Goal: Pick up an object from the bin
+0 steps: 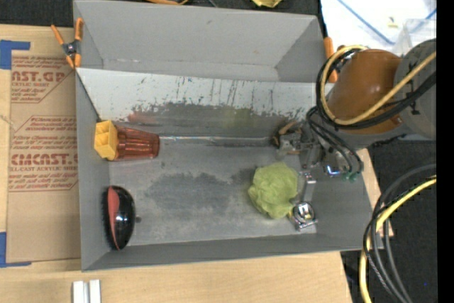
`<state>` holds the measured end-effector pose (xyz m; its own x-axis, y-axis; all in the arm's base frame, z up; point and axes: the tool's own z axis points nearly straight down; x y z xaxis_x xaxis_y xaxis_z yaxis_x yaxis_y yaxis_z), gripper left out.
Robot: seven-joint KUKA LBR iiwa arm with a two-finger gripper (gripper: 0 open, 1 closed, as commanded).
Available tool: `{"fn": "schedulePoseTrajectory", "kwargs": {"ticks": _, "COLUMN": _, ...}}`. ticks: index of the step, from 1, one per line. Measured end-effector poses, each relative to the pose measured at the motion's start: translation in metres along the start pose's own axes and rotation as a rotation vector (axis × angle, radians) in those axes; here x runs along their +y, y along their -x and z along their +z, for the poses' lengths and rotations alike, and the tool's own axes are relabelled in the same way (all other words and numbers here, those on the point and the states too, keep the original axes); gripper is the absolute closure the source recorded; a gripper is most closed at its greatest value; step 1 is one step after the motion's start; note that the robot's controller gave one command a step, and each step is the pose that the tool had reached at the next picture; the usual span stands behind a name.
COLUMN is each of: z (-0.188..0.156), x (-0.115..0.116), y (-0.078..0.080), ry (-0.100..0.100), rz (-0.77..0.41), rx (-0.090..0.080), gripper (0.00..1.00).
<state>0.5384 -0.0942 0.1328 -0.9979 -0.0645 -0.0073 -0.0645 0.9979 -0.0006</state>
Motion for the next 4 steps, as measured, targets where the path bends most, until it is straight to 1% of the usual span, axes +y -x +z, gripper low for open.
{"fn": "schedulePoseTrajectory", "kwargs": {"ticks": 1, "z": 0.012, "x": -0.009, "y": -0.010, "ry": -0.002, "rz": -0.140, "rx": -0.003, "gripper": 0.00}}
{"fn": "schedulePoseTrajectory", "kwargs": {"ticks": 2, "z": 0.016, "x": -0.005, "y": -0.002, "ry": -0.002, "rz": -0.275, "rx": 0.004, "gripper": 0.00}}
{"fn": "schedulePoseTrajectory", "kwargs": {"ticks": 3, "z": 0.062, "x": -0.048, "y": 0.003, "ry": 0.004, "rz": -0.571, "rx": 0.000, "gripper": 0.00}}
{"fn": "schedulePoseTrajectory", "kwargs": {"ticks": 4, "z": 0.061, "x": -0.038, "y": -0.008, "ry": -0.005, "rz": -0.539, "rx": -0.008, "gripper": 0.00}}
